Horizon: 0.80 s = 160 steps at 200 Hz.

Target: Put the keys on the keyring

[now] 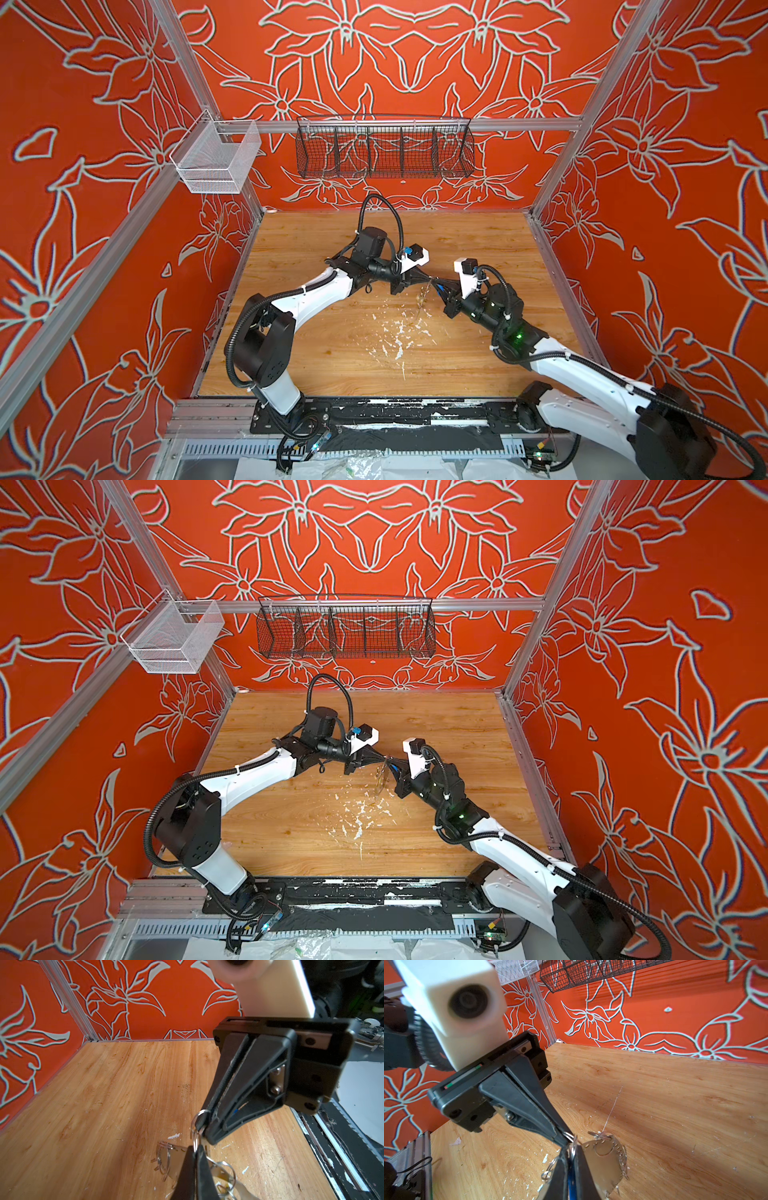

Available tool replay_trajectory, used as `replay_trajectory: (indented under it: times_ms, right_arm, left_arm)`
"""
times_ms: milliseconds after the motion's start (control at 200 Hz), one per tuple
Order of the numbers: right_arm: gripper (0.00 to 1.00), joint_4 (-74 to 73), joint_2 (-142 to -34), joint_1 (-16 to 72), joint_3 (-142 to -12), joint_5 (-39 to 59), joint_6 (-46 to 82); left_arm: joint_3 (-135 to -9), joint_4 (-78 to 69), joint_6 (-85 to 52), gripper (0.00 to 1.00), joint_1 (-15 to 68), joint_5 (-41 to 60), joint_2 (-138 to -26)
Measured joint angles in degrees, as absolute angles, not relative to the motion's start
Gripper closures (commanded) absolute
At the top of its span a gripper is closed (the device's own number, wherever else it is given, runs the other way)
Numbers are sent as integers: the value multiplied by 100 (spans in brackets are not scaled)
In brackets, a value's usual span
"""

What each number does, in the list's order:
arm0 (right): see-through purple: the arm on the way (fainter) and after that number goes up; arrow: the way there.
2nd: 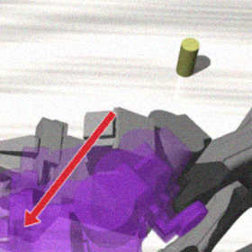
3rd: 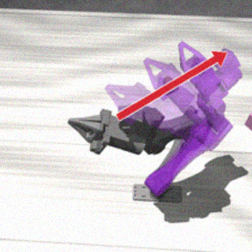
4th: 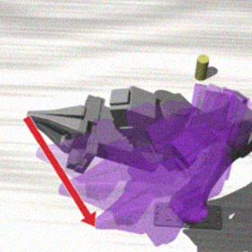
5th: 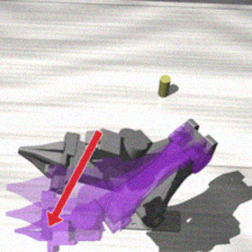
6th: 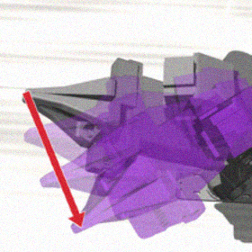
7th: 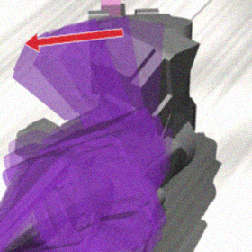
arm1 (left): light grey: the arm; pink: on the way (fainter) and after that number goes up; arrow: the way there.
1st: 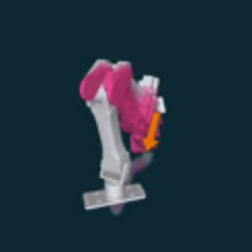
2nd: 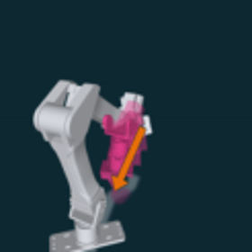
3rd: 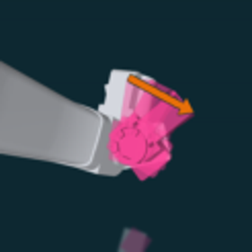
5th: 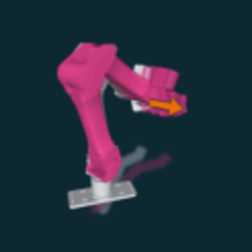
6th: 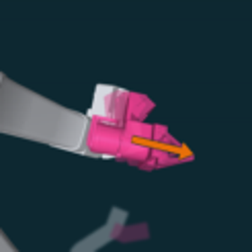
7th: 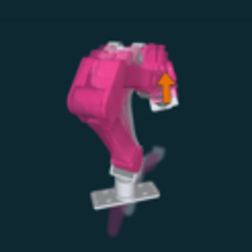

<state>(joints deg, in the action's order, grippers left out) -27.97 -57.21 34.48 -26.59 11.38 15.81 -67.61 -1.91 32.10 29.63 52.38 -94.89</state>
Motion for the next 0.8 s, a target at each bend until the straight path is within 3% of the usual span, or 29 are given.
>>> replay_trajectory:
  times_ms: [801]
  right_arm:
    - [100,-3472,-6383,3551,-2530,1258,1962]
  left_arm:
    - [-4237,-4351,1839,100,2952,4506,-8860]
